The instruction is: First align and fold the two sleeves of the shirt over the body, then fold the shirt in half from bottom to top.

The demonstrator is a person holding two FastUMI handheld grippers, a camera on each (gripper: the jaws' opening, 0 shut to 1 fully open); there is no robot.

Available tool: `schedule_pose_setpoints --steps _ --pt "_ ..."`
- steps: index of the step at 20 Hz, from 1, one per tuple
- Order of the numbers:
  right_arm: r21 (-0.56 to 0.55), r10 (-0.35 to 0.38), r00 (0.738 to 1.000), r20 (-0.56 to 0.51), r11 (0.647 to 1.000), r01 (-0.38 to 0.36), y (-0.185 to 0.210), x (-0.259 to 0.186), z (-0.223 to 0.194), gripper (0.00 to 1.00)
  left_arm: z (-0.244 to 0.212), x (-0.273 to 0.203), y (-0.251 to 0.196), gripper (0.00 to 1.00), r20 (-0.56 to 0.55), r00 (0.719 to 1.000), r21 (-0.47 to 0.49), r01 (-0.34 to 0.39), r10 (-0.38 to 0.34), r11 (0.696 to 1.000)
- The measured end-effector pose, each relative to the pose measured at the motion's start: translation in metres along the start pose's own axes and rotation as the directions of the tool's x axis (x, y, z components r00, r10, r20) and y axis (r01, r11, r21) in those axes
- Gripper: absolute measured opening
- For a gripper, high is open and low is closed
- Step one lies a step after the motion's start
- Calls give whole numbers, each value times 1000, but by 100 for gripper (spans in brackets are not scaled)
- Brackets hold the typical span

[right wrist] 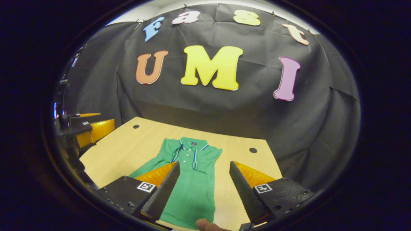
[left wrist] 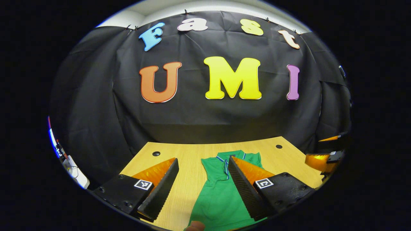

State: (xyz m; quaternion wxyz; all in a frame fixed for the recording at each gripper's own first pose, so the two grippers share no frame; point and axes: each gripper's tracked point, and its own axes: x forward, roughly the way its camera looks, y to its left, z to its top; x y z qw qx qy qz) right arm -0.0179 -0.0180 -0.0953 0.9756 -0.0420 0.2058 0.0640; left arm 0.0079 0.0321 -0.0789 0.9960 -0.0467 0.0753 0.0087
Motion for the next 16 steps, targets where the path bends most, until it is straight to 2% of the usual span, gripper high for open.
schedule_pose_setpoints --steps 3,5,6,7,8,9,10,11,14,16 --pt "-26 -3 998 -66 1000 1 -1 5 -30 98 -17 -13 3 100 18 1000 -4 14 -14 1000" --pt "-48 -10 990 -143 999 3 -4 8 -69 97 -69 -17 8 100 -77 997 1 6 -6 1000" --pt "-62 -12 982 -187 998 0 -5 10 -92 96 -108 -19 12 100 -161 987 -12 -10 8 1000" --pt "-74 -16 974 -227 997 -1 -8 11 -110 98 -130 -23 15 100 -194 981 -21 -21 17 1000" --pt "-71 -10 956 -292 997 -12 -8 10 -141 96 -162 -23 16 100 -265 964 -30 -24 15 999" --pt "-76 -13 927 -376 997 -17 -12 7 -176 98 -227 -40 21 100 -423 906 -29 -39 23 999" --pt "-77 -12 905 -426 997 -23 -12 5 -199 96 -250 -46 22 100 -483 875 -38 -44 20 998" --pt "-82 -25 871 -490 997 -17 -17 0 -221 96 -278 -54 22 100 -575 818 -47 -49 13 998" --pt "-42 -28 803 -595 999 4 -21 2 -253 96 -308 -68 23 100 -674 738 -29 -27 0 999" --pt "-7 -31 741 -671 999 35 -24 -1 -278 95 -320 -76 23 100 -728 685 -12 -9 -2 1000"
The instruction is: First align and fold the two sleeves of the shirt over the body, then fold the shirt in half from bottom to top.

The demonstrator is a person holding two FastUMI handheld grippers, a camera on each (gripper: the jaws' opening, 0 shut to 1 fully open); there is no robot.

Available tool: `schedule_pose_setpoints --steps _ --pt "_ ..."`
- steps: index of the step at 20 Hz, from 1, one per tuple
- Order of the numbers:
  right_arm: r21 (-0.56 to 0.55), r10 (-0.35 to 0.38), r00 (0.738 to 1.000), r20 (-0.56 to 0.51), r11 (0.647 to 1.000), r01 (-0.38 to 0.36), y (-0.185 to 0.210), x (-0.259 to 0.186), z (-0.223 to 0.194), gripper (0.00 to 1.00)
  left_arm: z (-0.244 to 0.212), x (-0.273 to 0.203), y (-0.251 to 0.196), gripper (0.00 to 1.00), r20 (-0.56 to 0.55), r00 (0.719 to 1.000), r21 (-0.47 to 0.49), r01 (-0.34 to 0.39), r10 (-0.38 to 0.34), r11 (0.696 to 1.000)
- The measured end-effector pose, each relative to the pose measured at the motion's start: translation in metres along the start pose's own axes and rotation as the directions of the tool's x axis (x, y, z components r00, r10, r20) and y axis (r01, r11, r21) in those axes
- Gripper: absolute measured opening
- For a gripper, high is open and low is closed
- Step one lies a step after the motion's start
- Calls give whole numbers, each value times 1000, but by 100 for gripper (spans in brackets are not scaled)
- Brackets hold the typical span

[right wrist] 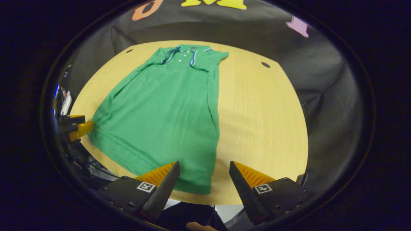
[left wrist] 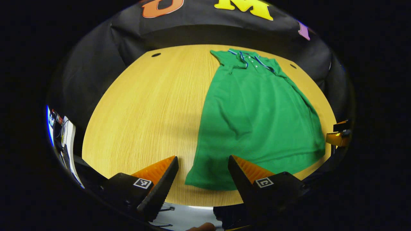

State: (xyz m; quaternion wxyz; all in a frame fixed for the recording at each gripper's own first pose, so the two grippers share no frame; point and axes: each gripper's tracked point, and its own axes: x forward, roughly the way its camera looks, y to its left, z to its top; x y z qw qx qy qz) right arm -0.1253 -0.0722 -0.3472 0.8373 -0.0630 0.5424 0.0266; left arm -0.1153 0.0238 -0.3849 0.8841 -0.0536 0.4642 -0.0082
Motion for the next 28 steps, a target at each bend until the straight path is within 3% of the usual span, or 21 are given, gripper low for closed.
schedule_pose_setpoints --steps 2,5,10,12,13,14,15,16,19,21,22,24,25,28 --pt "49 4 994 -109 999 1 -3 8 -22 96 -11 3 3 100 -97 995 10 -5 6 1000" --pt "106 40 986 -162 994 -23 -2 15 -33 95 -14 2 1 100 -174 985 30 1 5 1000" --pt "102 68 974 -216 994 -46 7 22 -40 92 -25 -4 -2 92 -281 960 29 17 -8 999" --pt "110 81 972 -222 992 -57 11 24 -38 88 -27 -5 -7 82 -301 953 23 35 -26 999" --pt "115 91 969 -231 991 -65 13 24 -39 88 -26 -5 -11 71 -305 952 30 47 -35 998" --pt "112 89 969 -231 992 -65 14 26 -38 82 -26 -3 -14 74 -309 950 36 65 -50 997" --pt "99 90 966 -244 993 -68 14 24 -38 84 -26 -2 -17 58 -315 947 34 82 -67 996" --pt "86 94 962 -257 993 -74 17 25 -37 79 -25 -3 -19 42 -321 944 22 92 -80 995" --pt "68 119 954 -274 992 -105 27 24 -34 53 -24 -2 -21 33 -323 942 21 101 -89 995" --pt "71 146 948 -284 989 -131 33 23 -34 25 -23 -2 -25 23 -323 942 15 101 -91 995" --pt "58 158 944 -290 987 -147 34 24 -32 17 -21 -2 -27 16 -315 945 19 101 -90 995" --pt "109 203 938 -280 978 -179 40 27 -28 17 -16 0 -30 8 -289 953 36 104 -89 994" --pt "154 230 935 -271 969 -194 39 24 -23 1 -15 0 -29 7 -279 957 29 95 -83 995" --pt "198 270 935 -231 954 -227 38 20 -18 2 -15 -5 -28 4 -269 960 5 83 -78 997"
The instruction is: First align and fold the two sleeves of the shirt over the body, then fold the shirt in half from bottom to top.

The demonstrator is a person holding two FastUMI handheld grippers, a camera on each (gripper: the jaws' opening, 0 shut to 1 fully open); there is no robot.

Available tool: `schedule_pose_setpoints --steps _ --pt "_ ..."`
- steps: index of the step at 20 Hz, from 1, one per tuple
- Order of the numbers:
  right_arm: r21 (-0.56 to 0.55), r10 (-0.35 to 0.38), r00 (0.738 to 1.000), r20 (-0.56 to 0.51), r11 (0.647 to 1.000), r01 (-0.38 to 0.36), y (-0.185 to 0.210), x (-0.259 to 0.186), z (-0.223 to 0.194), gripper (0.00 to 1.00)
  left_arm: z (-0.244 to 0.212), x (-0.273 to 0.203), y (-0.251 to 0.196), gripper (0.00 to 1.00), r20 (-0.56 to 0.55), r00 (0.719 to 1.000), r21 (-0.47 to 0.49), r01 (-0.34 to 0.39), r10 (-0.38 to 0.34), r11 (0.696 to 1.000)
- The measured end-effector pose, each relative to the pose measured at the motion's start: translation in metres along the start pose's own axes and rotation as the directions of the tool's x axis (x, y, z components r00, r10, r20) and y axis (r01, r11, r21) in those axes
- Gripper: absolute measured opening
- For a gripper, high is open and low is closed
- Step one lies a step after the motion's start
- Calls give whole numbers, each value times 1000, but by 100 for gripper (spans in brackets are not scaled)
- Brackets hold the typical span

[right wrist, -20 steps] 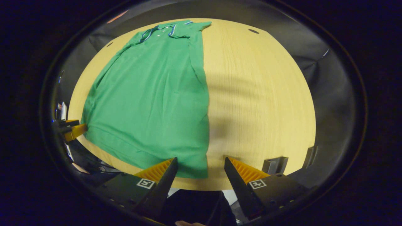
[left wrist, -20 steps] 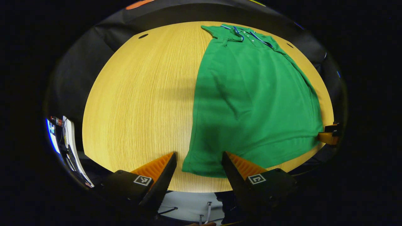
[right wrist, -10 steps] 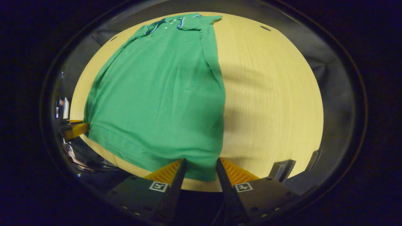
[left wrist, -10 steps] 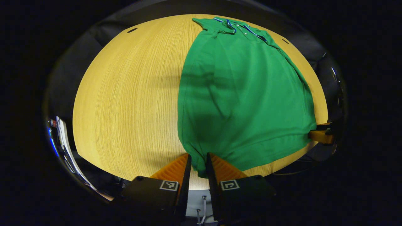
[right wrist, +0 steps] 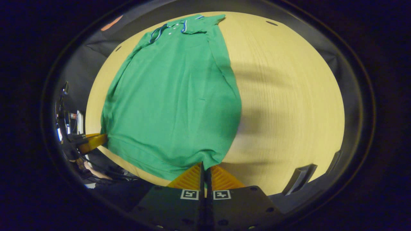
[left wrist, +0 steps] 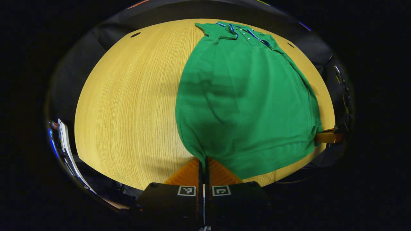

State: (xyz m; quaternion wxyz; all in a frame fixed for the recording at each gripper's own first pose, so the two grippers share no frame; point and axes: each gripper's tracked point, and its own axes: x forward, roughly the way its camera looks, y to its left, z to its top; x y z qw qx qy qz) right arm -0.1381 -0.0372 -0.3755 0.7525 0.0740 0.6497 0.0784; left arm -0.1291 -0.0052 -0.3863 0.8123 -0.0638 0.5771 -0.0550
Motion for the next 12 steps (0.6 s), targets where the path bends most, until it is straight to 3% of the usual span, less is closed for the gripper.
schedule_pose_setpoints --steps 7,12 --pt "-41 77 990 122 997 -72 22 -63 49 1 61 -49 4 4 142 990 -21 -3 6 1000" --pt "-49 110 958 263 994 -100 31 -115 117 1 144 -86 10 4 343 939 20 -23 15 1000"
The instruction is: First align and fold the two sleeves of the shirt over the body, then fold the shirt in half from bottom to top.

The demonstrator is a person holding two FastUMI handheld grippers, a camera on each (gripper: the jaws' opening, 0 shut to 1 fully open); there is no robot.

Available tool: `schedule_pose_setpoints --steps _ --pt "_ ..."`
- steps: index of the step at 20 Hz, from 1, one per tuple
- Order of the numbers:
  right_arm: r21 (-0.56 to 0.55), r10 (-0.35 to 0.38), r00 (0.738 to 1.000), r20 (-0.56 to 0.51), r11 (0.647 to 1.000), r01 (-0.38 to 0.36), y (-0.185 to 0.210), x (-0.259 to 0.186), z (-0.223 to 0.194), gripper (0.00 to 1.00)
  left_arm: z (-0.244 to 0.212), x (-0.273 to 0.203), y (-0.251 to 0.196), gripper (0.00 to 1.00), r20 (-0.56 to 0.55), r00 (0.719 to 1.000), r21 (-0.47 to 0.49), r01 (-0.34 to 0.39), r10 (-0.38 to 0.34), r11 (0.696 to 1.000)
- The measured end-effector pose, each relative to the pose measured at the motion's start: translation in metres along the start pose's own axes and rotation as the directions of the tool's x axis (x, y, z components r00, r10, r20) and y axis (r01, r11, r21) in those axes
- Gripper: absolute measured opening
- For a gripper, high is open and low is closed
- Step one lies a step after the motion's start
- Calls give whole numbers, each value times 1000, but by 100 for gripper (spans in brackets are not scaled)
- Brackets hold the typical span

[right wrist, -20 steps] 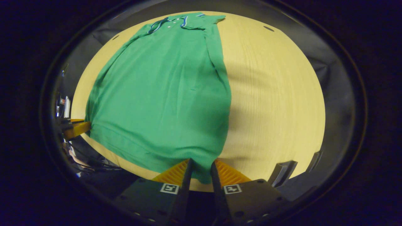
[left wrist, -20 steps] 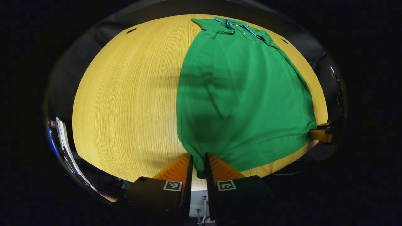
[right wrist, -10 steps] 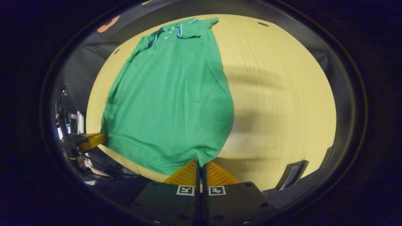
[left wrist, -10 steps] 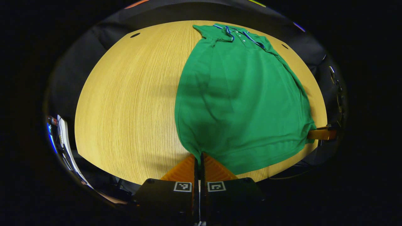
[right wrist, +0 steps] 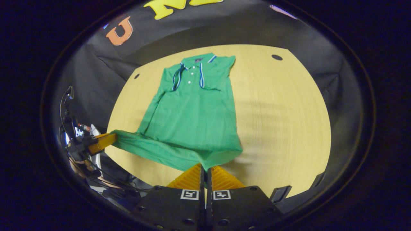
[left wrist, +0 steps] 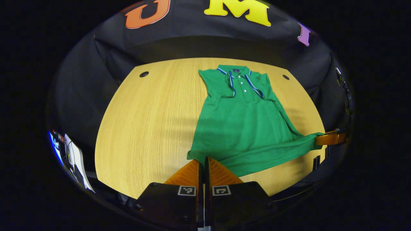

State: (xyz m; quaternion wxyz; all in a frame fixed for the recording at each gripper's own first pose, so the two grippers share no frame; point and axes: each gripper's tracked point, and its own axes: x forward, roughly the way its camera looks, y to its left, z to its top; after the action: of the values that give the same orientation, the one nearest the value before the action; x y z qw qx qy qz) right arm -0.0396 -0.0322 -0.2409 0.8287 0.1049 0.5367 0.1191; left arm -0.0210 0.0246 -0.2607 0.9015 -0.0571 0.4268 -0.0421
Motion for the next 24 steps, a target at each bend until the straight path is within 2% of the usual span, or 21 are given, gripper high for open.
schedule_pose_setpoints --steps 6,10,11,13,14,17,22,23,24 --pt "-15 -22 991 132 1000 24 -7 -10 82 2 66 17 -1 4 112 994 20 -12 10 1000" --pt "-19 -36 984 172 999 40 -13 6 123 1 126 51 -7 4 225 974 71 -20 3 997" --pt "-23 -39 982 183 999 44 -15 13 135 1 143 59 -5 4 264 965 78 -31 10 996" --pt "-6 -22 980 199 1000 24 -13 32 167 1 179 84 -15 4 304 952 24 3 -11 1000" --pt "-5 -12 978 209 1000 14 -13 41 180 1 191 95 -13 4 314 950 9 -2 -1 1000" --pt "-37 -56 955 292 997 70 -28 74 259 1 243 144 -5 4 340 940 -48 -10 26 999" --pt "19 -46 941 334 999 42 -47 132 341 1 271 214 11 5 341 938 -59 -38 55 998" --pt "38 -38 944 327 999 27 -49 143 347 1 271 226 17 6 334 940 -55 -57 72 997" --pt "52 -18 947 320 999 2 -47 155 353 2 268 236 21 12 318 944 -52 -76 89 996"
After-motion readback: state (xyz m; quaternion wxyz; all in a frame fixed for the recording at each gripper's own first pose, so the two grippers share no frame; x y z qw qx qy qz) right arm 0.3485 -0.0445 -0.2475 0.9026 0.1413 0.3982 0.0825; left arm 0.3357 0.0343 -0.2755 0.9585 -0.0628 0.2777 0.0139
